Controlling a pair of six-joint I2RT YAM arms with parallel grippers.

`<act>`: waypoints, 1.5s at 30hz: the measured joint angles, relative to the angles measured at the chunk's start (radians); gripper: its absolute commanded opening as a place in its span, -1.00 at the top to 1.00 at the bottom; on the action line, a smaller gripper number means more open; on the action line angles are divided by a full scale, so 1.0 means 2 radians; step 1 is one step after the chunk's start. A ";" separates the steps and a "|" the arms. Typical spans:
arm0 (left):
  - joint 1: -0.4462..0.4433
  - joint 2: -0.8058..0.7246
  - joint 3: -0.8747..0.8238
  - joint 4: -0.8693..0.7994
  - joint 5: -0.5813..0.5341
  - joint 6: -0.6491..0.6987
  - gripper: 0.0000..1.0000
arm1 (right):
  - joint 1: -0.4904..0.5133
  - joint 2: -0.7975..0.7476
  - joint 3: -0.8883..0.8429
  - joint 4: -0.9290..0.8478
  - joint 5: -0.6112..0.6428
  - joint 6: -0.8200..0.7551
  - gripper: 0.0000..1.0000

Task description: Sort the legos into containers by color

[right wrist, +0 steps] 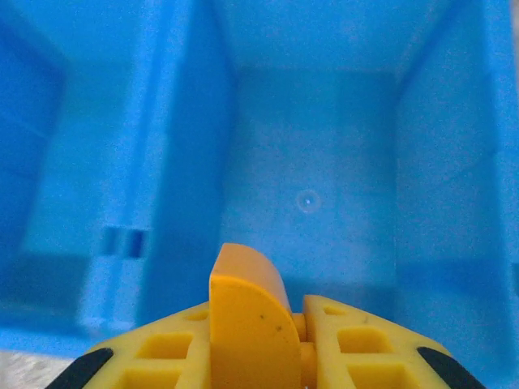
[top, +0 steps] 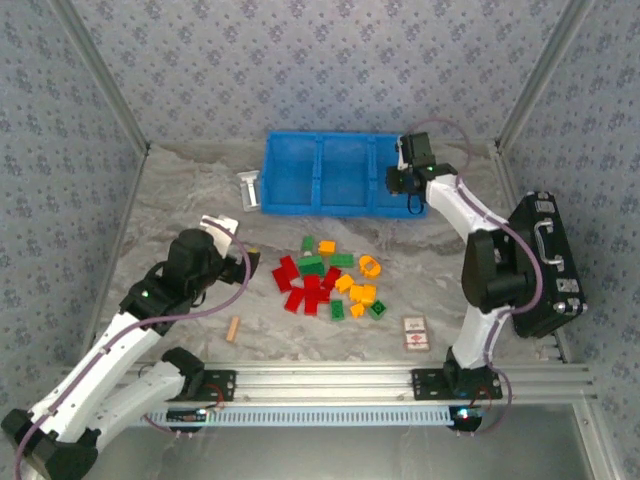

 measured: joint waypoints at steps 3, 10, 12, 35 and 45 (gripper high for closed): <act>0.000 0.001 0.000 0.000 0.004 -0.005 -1.00 | -0.004 0.039 0.024 -0.003 0.000 0.002 0.34; 0.000 0.000 0.000 -0.001 0.010 -0.017 -1.00 | -0.012 0.052 0.059 -0.003 -0.007 0.009 0.08; 0.000 0.000 0.000 -0.001 0.012 -0.020 -1.00 | -0.016 0.052 0.062 -0.002 -0.013 0.009 0.07; 0.000 -0.026 0.003 -0.003 0.052 -0.031 -1.00 | 0.132 -0.210 -0.237 -0.072 -0.026 -0.017 -0.70; 0.000 -0.025 0.003 0.000 0.065 -0.047 -1.00 | 0.148 -0.148 -0.274 -0.034 -0.020 0.004 -0.69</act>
